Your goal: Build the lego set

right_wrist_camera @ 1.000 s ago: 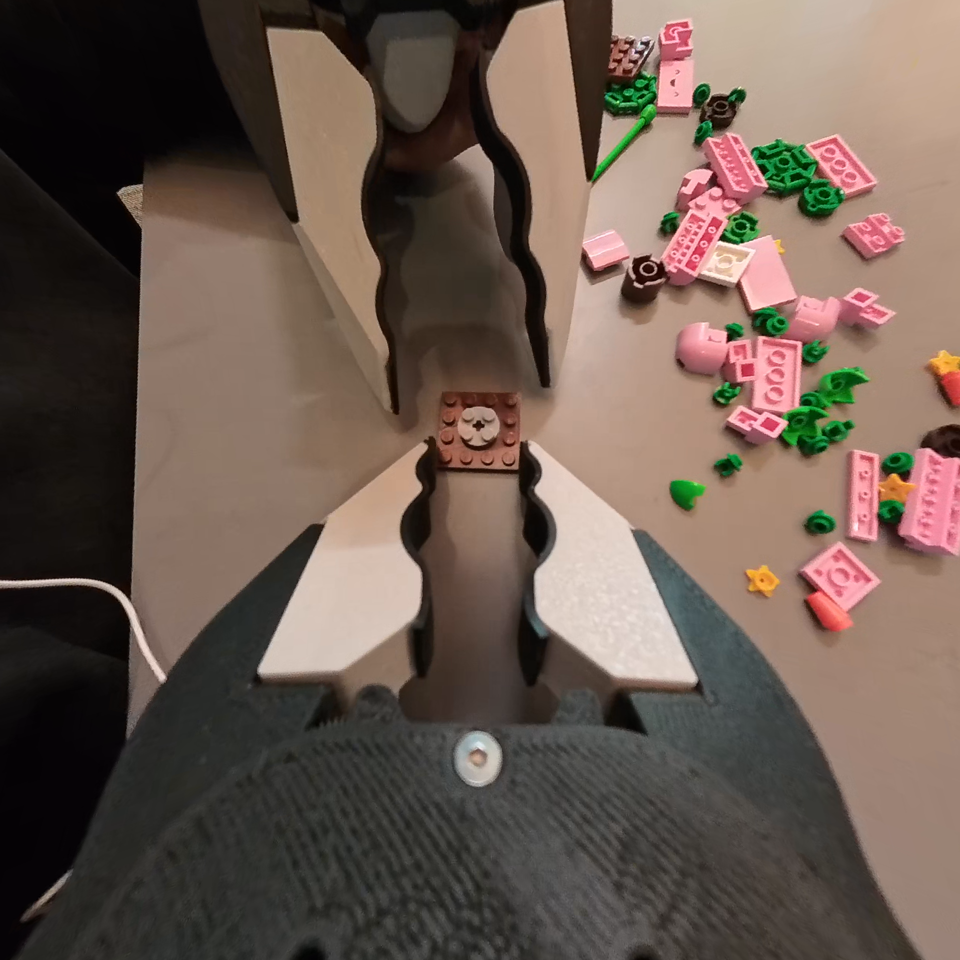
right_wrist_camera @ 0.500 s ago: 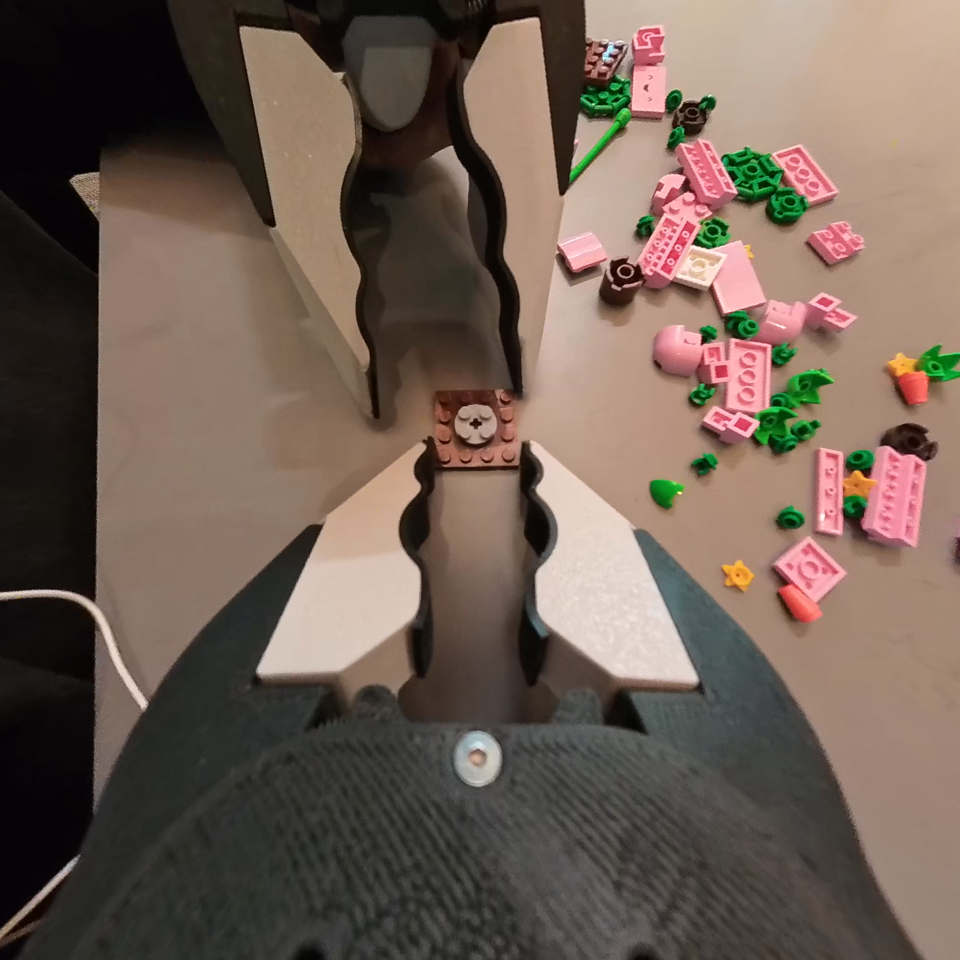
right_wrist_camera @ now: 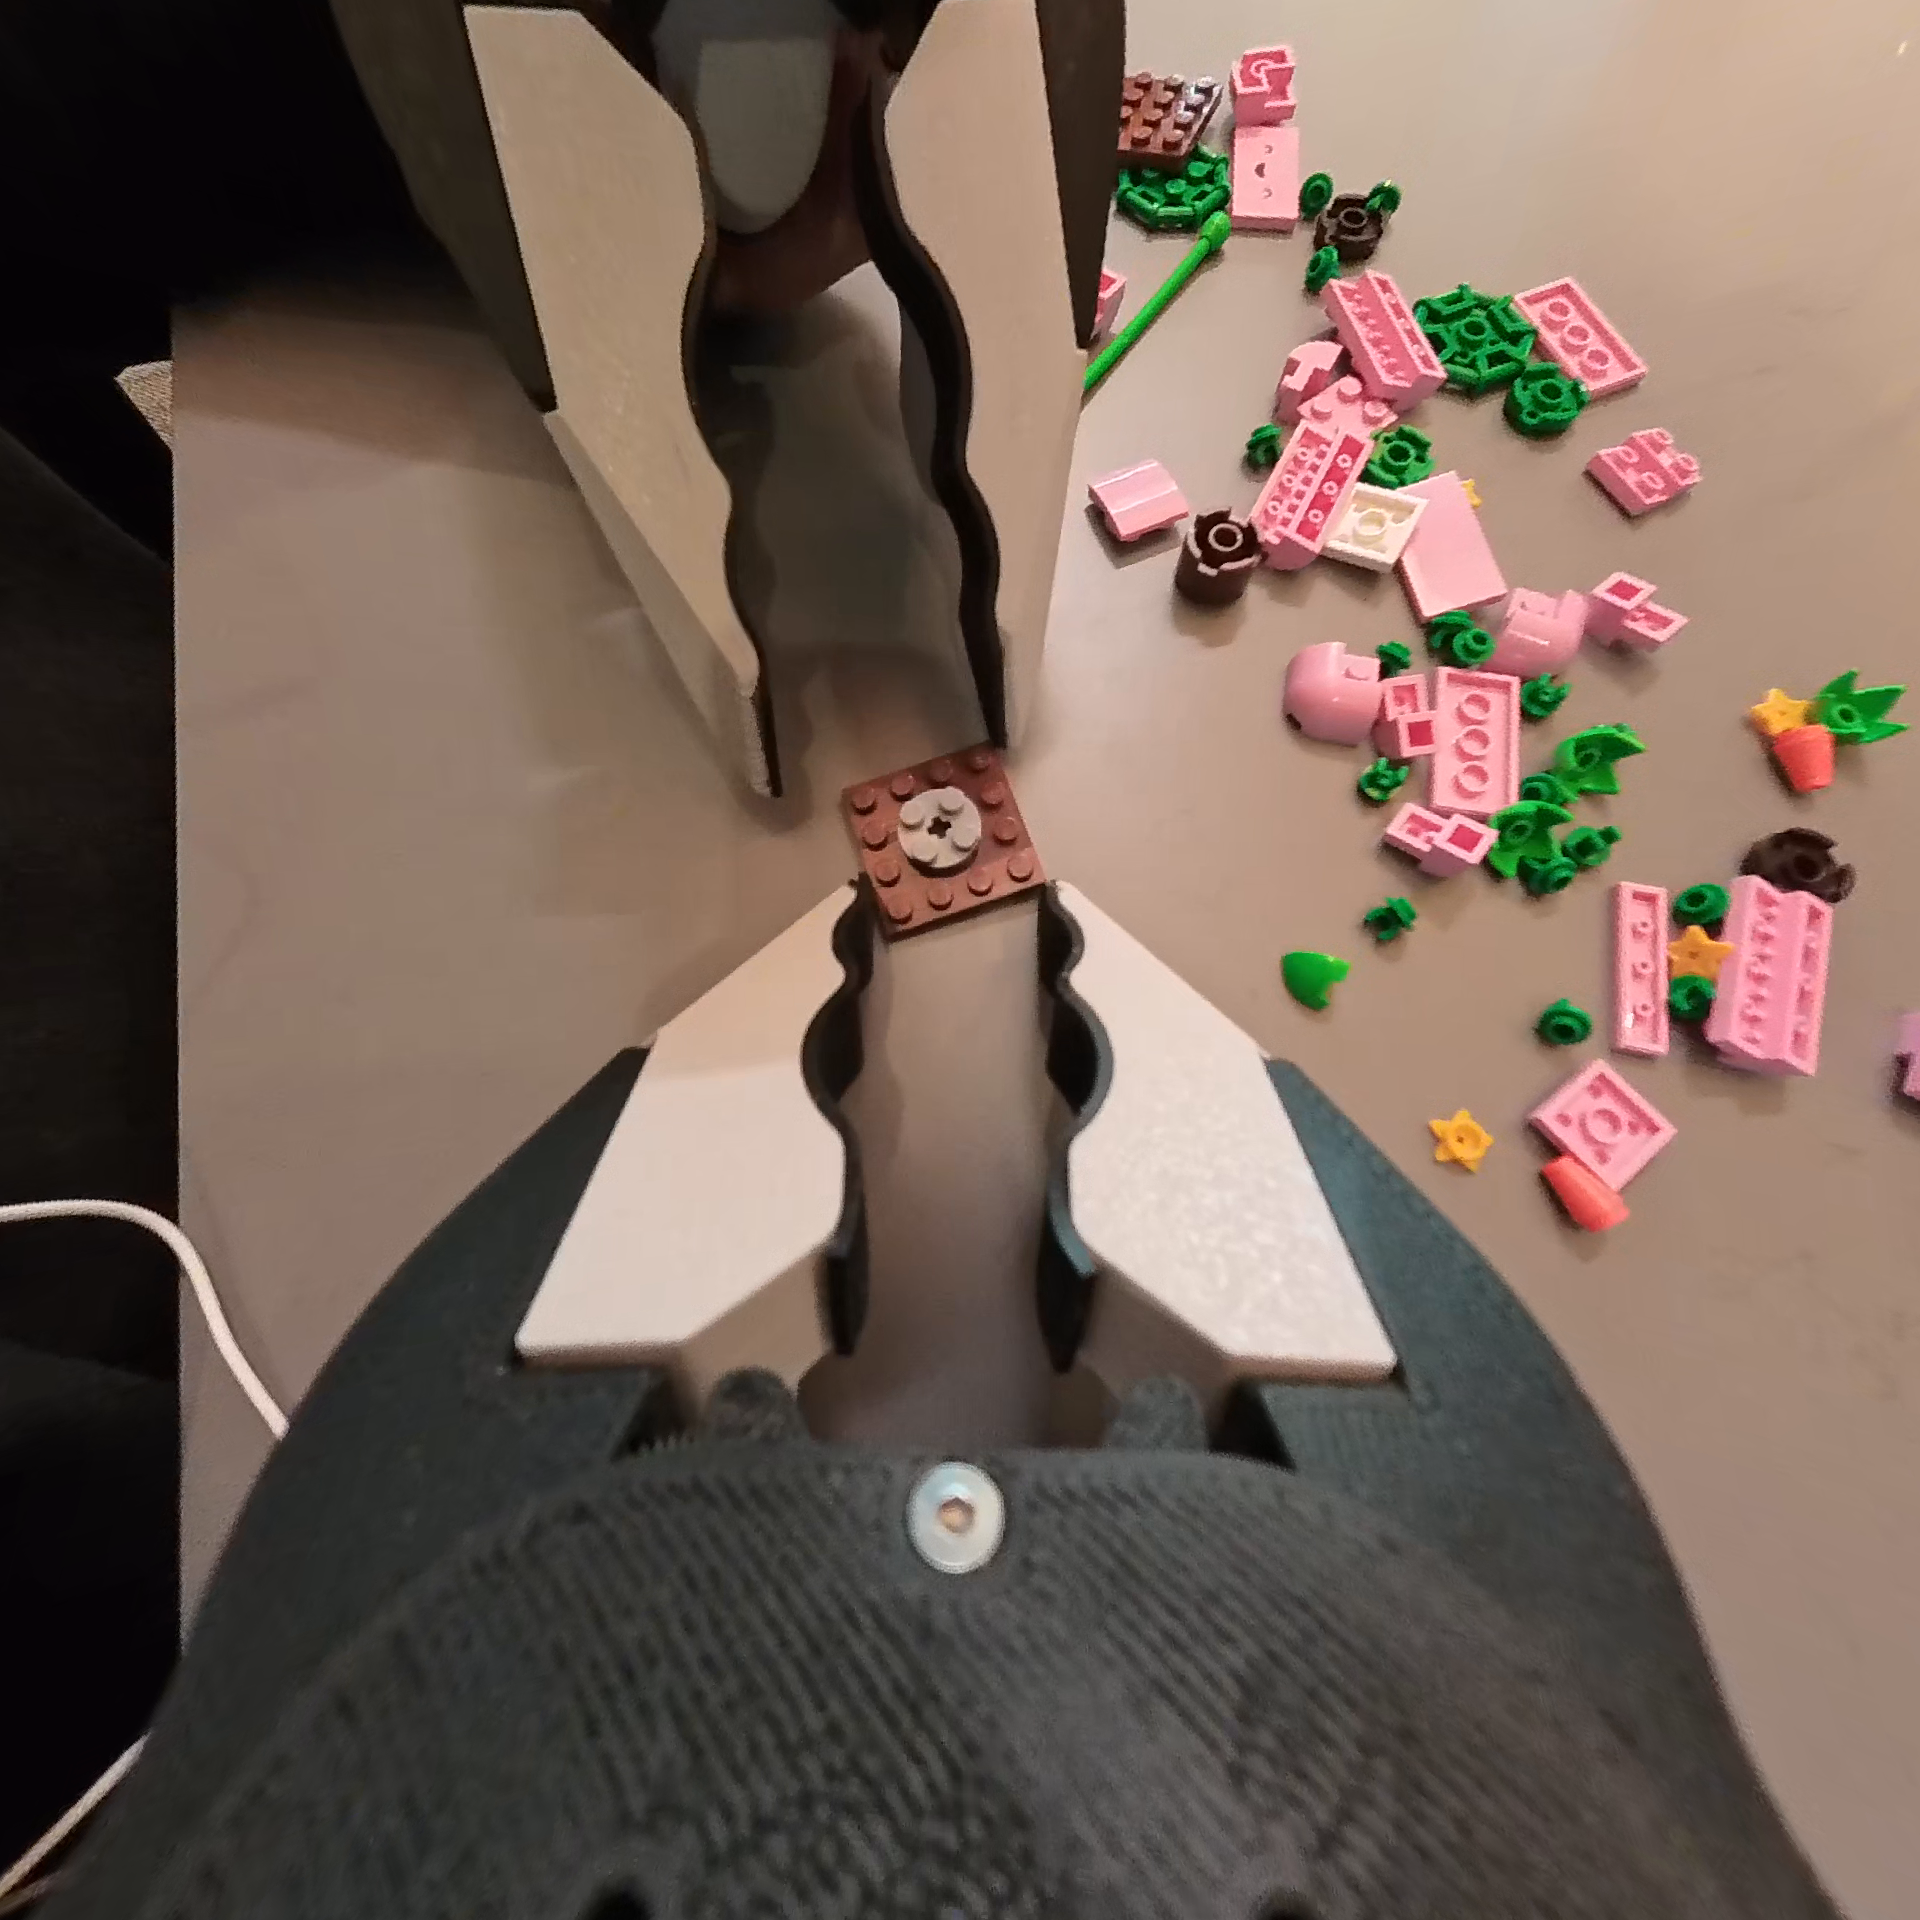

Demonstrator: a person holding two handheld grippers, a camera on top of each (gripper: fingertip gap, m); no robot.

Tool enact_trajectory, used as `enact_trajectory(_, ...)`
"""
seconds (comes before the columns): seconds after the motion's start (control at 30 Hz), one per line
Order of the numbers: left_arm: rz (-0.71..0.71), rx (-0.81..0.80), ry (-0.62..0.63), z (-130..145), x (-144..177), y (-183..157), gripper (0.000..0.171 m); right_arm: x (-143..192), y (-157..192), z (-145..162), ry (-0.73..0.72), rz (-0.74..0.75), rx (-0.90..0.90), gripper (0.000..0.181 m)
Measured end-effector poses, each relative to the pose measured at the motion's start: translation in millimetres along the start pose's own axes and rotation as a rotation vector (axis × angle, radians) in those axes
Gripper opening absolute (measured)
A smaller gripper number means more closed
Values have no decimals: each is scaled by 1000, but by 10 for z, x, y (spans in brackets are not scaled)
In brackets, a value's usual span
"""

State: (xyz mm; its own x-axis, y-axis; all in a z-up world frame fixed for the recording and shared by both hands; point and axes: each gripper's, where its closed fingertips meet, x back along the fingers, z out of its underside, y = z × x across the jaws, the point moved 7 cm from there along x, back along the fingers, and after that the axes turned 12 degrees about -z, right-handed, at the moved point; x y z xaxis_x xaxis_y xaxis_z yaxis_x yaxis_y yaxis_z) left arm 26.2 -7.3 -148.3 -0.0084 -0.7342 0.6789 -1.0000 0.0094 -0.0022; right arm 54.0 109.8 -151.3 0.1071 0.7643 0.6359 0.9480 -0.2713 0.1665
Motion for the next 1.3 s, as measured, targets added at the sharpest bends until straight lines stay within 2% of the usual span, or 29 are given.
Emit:
enact_trajectory(0.63, -2, -8, 19, 7, -20, -11, 41, 7, 7, -2, -6, -29, -9, 31)
enact_trajectory(0.77, -12, -9, 20, -4, -35, -9, 43, 58, 1, -27, -56, -31, -13, 30)
enact_trajectory(0.87, -38, -26, 21, -20, -59, -16, 47, 123, -21, -61, -118, -9, -13, 26)
enact_trajectory(1.0, -77, -49, 25, -39, -91, -23, 45, 92, 27, -94, -117, 18, 45, 0)
enact_trajectory(1.13, -90, -53, 26, -39, -95, -22, 41, 11, 61, -112, -79, 42, 80, 0)
enact_trajectory(1.2, -95, -59, 26, -39, -96, -26, 33, -13, 51, -109, -61, 50, 76, 0)
enact_trajectory(1.3, -96, -58, 26, -38, -98, -26, 33, 27, 77, -181, -132, 67, 93, 0)
